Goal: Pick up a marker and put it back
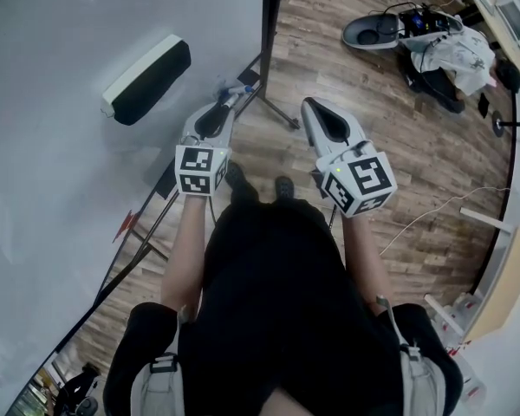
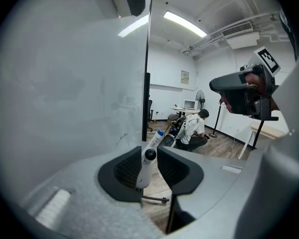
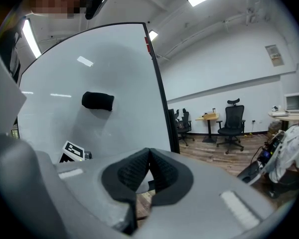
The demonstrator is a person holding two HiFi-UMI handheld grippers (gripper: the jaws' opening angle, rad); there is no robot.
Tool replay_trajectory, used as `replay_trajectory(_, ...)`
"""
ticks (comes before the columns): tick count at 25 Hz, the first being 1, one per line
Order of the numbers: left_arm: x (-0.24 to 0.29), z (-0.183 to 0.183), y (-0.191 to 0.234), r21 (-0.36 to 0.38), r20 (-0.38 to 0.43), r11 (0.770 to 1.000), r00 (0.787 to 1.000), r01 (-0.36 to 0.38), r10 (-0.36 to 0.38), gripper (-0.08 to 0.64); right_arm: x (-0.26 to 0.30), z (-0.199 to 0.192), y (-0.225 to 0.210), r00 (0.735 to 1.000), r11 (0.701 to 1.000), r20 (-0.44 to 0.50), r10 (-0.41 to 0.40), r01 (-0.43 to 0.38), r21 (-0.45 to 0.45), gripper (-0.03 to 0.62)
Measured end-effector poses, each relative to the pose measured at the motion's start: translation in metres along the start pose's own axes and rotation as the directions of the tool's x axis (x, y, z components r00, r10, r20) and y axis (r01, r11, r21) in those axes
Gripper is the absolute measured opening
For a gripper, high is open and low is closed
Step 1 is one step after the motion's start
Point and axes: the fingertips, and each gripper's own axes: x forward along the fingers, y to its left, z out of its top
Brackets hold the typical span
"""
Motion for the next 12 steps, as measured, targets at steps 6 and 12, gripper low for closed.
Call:
replay_trajectory(6,0.0089,-0.0017,-0.0037,0.027,-0.015,1.000,1.000,0.015,-0.015,0.103,-0.0064,-0.0004,-0.0036,1.000,1.000,-0.001,-0.020,0.020,0.001,0.002)
replay_trajectory(12,0.0116,-0.0035,-0.0019,0.028,-0.018,1.000,1.000,0.006,-0.005,0.098,-0.0087,-0.0011,-0.0030,1.000,1.000,-0.006,-0.019,0.019,0.000,0.002)
